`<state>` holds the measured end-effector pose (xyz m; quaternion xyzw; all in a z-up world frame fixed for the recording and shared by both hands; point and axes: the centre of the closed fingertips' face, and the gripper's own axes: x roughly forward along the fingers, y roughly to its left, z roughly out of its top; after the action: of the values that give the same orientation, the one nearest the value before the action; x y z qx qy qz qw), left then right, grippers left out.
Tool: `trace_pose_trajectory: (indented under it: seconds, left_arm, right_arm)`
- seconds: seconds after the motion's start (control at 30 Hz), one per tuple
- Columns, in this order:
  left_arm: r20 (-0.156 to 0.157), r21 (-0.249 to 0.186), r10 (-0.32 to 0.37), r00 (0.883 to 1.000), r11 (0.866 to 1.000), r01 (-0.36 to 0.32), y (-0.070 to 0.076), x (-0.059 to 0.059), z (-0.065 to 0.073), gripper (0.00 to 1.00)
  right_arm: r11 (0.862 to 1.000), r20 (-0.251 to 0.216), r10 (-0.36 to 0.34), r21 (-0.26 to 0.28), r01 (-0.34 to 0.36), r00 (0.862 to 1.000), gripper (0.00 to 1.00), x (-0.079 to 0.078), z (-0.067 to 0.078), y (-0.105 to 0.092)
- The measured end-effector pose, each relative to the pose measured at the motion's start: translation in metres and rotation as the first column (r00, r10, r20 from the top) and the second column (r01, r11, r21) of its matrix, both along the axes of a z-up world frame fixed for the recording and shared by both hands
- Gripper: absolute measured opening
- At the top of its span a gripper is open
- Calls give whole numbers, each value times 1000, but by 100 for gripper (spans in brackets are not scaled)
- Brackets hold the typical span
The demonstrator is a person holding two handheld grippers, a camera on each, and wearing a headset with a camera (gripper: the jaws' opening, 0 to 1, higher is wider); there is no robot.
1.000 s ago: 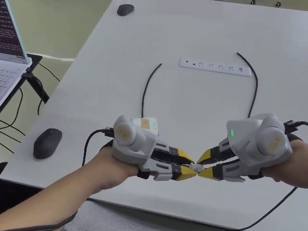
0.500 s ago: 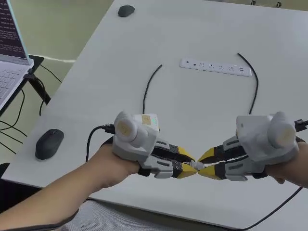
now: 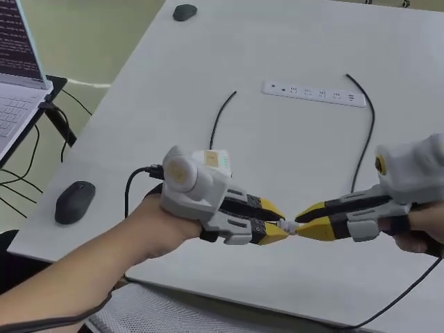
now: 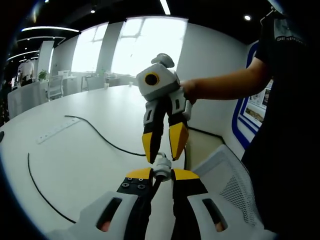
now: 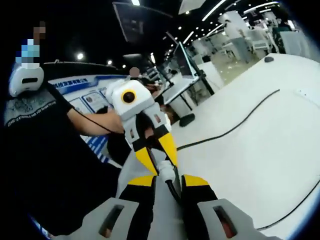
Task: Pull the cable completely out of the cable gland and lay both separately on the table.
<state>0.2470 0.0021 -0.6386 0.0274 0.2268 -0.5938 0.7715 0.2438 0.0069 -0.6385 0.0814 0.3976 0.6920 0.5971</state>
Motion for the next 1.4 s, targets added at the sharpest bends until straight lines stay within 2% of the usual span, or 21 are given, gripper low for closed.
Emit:
trace_pose_trajectory:
  seconds: [0.03, 0.17, 0.37, 0.4, 0.57, 0.63, 0.67, 0.73, 0.8, 0.87, 0.9, 0.93, 1.03, 1.2, 1.27, 1.3, 1.33, 1.4]
  left_arm:
    - [4, 4, -4, 1000, 1000, 4, -1, 0, 0, 14]
    - [8, 15, -7, 1000, 1000, 7, -1, 0, 0, 14]
    - [-6, 15, 2, 1000, 1000, -2, 0, -1, -1, 14]
    - [-22, 13, 2, 1000, 1000, -2, -1, -2, -1, 14]
    - [-31, 21, 1, 1000, 1000, -1, -1, -3, -4, 14]
    - [-52, 20, 9, 999, 1000, -8, 0, -2, -6, 14]
    - [-50, 20, 8, 999, 1000, -7, 0, -2, -5, 14]
    - [-66, 20, 11, 998, 1000, -10, 1, -3, -5, 14]
    - [-63, 16, 9, 998, 1000, -8, 0, -3, -5, 14]
    - [-59, 18, -9, 998, 1000, 11, -1, -6, -5, 14]
    - [-46, 17, -14, 999, 1000, 15, -2, -7, -4, 14]
    - [-48, 18, -11, 999, 1000, 12, -2, -6, -5, 14]
    - [-34, 13, -11, 999, 1000, 12, -2, -5, -2, 14]
    - [-26, 3, -12, 1000, 1000, 12, -1, -4, 1, 14]
    - [-23, -11, -9, 1000, 1000, 8, -2, -2, 5, 14]
    - [-25, -5, -13, 1000, 1000, 13, -2, -3, 4, 14]
    - [-21, 8, -6, 1000, 1000, 6, -1, 0, 1, 14]
    - [-36, 0, -7, 999, 1000, 7, 1, 0, -1, 14]
  right_arm:
    - [1000, 4, 2, -5, -2, 1000, 14, 1, -2, 1]
    - [1000, -35, 13, 7, -12, 999, 11, -4, 1, 3]
    - [1000, -19, 16, 16, -16, 1000, 9, -7, 4, 4]
    - [1000, -7, 24, 12, -24, 1000, 9, -8, 3, 4]
    - [999, 86, 52, -2, -52, 995, 9, -10, 1, 3]
    - [998, 128, 58, -7, -58, 990, 8, -9, 1, 3]
    - [998, 170, 63, -10, -62, 983, 8, -7, 1, 4]
    - [997, 210, 76, -16, -75, 975, 7, -8, 3, 4]
    - [996, 225, 84, -38, -77, 971, 7, -11, 3, 5]
    - [995, 210, 98, -54, -88, 973, 7, -14, 2, 4]
    - [995, 202, 93, -54, -84, 975, 8, -13, 1, 4]
    - [996, 183, 83, -52, -75, 980, 8, -12, 0, 3]
    - [999, 74, 39, -30, -37, 996, 9, -11, 0, 3]
    - [999, 53, 42, -6, -42, 998, 10, -10, 2, 3]
    - [997, 50, 77, -33, -75, 996, 9, -16, -3, 3]
    - [996, 64, 87, -37, -84, 994, 9, -16, -4, 3]
    - [996, 147, 88, -32, -84, 985, 8, -10, -5, 5]
    - [996, 118, 85, -38, -81, 989, 8, -13, -5, 5]
